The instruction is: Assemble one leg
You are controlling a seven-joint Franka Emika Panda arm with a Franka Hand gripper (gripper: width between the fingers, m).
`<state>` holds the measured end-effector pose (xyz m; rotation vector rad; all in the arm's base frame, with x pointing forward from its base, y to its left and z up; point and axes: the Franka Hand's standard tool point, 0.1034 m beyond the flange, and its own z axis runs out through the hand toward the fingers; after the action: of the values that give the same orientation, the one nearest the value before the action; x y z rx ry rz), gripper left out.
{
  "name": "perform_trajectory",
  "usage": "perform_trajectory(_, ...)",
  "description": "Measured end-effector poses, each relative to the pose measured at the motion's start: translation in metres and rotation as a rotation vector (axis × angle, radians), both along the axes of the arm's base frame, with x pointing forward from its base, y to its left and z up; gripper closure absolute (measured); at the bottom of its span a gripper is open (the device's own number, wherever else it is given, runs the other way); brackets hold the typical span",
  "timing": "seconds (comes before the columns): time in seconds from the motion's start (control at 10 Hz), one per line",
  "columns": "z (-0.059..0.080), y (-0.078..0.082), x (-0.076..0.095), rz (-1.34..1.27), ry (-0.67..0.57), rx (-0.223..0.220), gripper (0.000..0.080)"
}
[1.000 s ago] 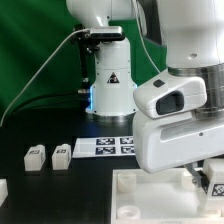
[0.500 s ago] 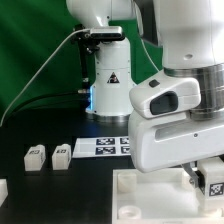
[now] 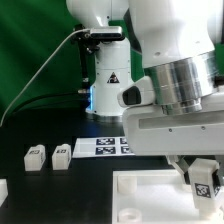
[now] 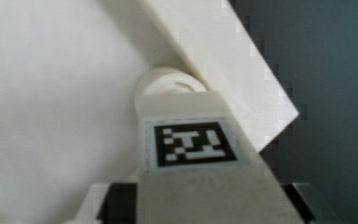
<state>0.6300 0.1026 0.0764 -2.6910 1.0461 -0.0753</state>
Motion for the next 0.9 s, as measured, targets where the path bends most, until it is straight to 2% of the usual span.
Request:
perform_trajectory(0.4,0.000,0.001,-0.004,-0.339,0.056,0.035,0.0501)
perform_trajectory(0.6,-0.002,0.011,-0.008,-0.536,0.093,0.062,0.0501)
perform_trajectory(0.7,-0.003,0.016,-0.009,-0.675,0.124,0.092,0.0501)
perform_trajectory(0.9,-0.003,0.021,-0.009,-0.777,0.152,0.124,0.0501)
